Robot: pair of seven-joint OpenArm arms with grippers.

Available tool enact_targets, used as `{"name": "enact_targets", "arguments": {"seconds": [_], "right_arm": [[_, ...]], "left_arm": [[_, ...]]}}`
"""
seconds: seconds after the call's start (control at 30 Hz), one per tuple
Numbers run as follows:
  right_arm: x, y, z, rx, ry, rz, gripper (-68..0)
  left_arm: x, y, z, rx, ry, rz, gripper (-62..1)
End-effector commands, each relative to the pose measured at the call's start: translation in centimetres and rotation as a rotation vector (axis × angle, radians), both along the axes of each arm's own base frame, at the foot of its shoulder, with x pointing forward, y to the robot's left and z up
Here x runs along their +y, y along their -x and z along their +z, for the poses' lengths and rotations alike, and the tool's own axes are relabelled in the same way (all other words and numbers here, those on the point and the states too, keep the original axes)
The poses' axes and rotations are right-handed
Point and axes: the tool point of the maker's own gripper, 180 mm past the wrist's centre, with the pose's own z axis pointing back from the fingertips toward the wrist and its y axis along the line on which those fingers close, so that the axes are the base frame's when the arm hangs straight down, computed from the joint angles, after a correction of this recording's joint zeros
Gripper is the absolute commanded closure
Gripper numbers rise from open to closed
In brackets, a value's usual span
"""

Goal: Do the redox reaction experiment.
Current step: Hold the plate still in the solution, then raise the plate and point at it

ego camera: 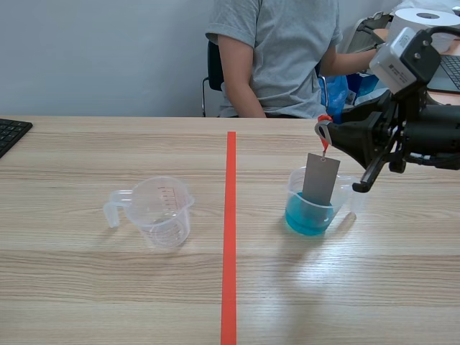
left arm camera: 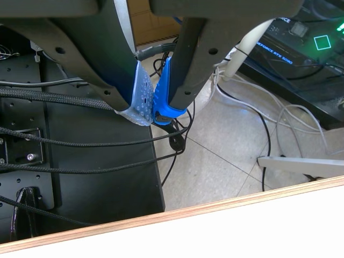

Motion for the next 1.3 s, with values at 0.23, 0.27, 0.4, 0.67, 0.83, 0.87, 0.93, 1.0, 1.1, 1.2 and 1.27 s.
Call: {"name": "enact_targets", "arguments": {"seconds": [0.23,0.27,0.4,0.67,0.83,0.87,0.93,1.0,1.1,1.2,1.27], "right_arm": [[-0.1,-0.5,3.5,-0.080,-0.026,-0.001,-1.5],[-0.1,-0.5,3.8,-0.085,-0.024,-0.002,-1.5],[0.1,-0.3,5.5,-0.106,-0.036,0.011,-1.5],[0.2,0.3,8.6,-0.137,-0.047,0.030,-1.5],[0.0,0.5,10.4,-0.160,-0.057,0.029,-1.5],[0.0,0.5,10.7,-0.165,-0.057,0.029,-1.5],[0.0,0.7,11.4,-0.175,-0.058,0.034,-1.5],[0.1,0.9,12.0,-0.182,-0.061,0.034,-1.5],[0.0,1.0,12.8,-0.188,-0.068,0.031,-1.5],[-0.1,1.1,13.4,-0.190,-0.072,0.026,-1.5],[-0.2,1.2,13.9,-0.195,-0.076,0.022,-1.5]], "left_arm": [[-0.2,-0.4,0.4,-0.018,0.007,0.009,-4.0],[-0.2,-0.3,0.3,-0.018,0.007,0.012,-4.0],[-0.4,-0.2,0.3,-0.018,0.011,0.020,-4.0],[-0.6,-0.1,0.2,-0.018,0.017,0.029,-4.0],[-0.6,-0.1,0.2,-0.018,0.017,0.029,-4.0],[-0.6,-0.1,0.2,-0.018,0.017,0.029,-4.0],[-0.6,-0.1,0.2,-0.018,0.017,0.029,-4.0],[-0.6,-0.1,0.2,-0.018,0.017,0.029,-4.0],[-0.6,-0.1,0.2,-0.018,0.017,0.029,-4.0],[-0.6,-0.1,0.2,-0.018,0.017,0.029,-4.0],[-0.6,-0.1,0.2,-0.018,0.017,0.029,-4.0]]}}
